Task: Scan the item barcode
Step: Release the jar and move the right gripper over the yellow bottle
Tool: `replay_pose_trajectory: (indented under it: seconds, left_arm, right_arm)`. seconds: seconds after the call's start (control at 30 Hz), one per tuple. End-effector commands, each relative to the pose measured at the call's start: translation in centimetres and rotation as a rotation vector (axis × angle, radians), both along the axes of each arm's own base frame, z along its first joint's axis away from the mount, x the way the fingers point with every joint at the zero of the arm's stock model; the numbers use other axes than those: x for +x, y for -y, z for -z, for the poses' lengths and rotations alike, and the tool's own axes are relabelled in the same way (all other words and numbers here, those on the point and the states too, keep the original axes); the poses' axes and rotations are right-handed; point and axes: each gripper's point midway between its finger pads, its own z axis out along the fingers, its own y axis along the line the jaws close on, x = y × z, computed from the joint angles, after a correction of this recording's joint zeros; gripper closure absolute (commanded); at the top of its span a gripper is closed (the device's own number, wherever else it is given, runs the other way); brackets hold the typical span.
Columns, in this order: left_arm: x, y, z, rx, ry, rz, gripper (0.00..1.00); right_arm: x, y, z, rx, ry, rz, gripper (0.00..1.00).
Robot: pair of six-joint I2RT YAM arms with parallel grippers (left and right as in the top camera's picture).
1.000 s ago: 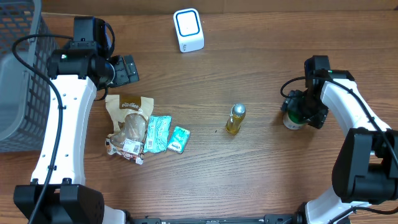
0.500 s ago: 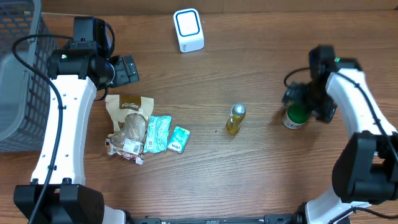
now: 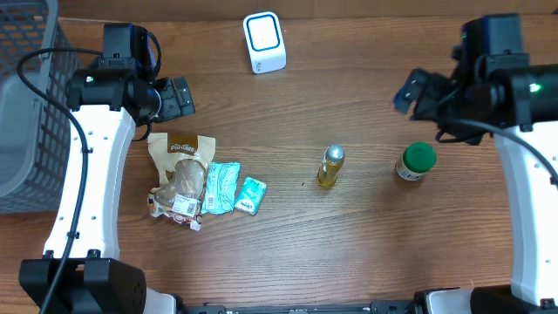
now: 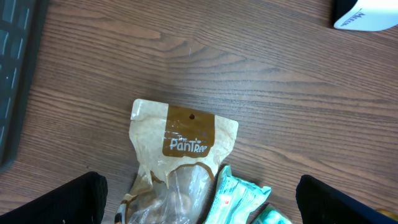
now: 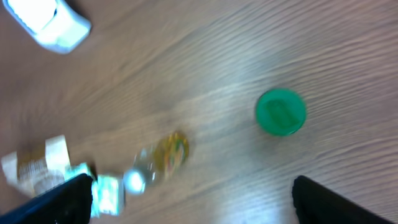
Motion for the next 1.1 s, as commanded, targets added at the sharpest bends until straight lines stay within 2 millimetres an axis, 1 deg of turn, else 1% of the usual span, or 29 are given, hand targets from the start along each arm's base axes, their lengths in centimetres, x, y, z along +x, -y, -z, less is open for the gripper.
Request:
replay_pose_trajectory:
  seconds: [0.0,0.13,0.33,0.6,0.67,0.7,0.87,1.07]
  left_arm:
    - [0.2,-0.2,-0.7,0.015,0.022,0.008,0.01]
    - [0.2,-0.2,-0.7,0.015,0.021,0.008,0.00]
    - [0.2,-0.2,-0.7,0.015,0.022,0.008,0.00]
    - [0.2,-0.2,-0.7,0.015,0.022,0.008,0.01]
    - [0.2,-0.2,-0.7,0.015,0.021,0.008,0.01]
    - [0.2,-0.2,-0.7,0.015,0.021,0.008,0.00]
    - [0.2,-0.2,-0.7,0.015,0.021,0.008,0.00]
    - [0.2,-0.2,-0.7,0.015,0.022,0.008,0.00]
  right_arm:
    - [-0.8,-2.1,-0.6,0.010,0.013,-0.077,0.16]
    - [-1.8,-4.3,-0.9,0.016,0.017,-0.144,0.17]
    - [-3.3,-7.6,-0.6,0.030,-0.010,-0.216,0.17]
    - [-4.2,-11.6,0.2,0.009,0.010,-0.343,0.16]
    - [-4.4,-12.3,0.5,0.010,0.010,-0.362,0.16]
    - [-4.5,-12.5,0.7,0.010,0.009,-0.370,0.12]
    - [-4.9,-13.2,1.7,0.012,-0.011,-0.373,0.11]
    - [-4.9,-12.6,3.9,-0.032,-0.050,-0.363,0.11]
